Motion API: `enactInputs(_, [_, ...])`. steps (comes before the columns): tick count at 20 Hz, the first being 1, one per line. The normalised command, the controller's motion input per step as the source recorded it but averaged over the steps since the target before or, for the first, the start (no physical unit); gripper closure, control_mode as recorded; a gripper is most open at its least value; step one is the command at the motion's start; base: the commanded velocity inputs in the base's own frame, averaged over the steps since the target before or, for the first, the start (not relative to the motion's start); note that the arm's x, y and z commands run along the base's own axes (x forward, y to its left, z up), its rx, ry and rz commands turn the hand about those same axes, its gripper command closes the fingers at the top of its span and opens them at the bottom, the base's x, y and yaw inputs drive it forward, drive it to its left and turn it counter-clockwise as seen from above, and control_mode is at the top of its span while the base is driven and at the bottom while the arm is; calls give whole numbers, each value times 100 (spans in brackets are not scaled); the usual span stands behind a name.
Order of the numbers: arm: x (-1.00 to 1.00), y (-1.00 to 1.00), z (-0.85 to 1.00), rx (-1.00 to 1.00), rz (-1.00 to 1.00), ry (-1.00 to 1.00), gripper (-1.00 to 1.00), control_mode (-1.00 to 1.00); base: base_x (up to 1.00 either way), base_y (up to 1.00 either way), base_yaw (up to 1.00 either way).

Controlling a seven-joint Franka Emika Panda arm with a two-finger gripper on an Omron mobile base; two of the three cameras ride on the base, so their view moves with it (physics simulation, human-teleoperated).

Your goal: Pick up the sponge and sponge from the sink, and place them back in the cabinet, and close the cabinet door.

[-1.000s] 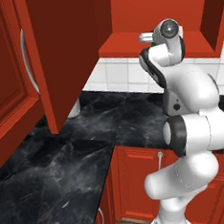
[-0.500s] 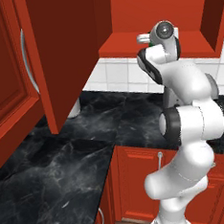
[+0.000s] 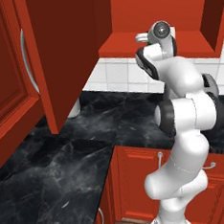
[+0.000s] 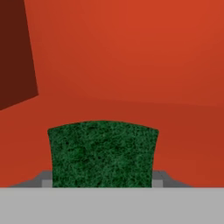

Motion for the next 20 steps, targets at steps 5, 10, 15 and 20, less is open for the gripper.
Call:
enactInputs(5, [30,-8,-17,0,0,0,100,-100,0,0,0])
enactInputs(10, [23,-5,-39,0,0,0,100,-100,0,0,0])
enactInputs(15, [19,-4,-32,0,0,0,100,-100,0,0,0])
enactInputs(20, [5,0,-2,0,0,0,100,-100,0,0,0])
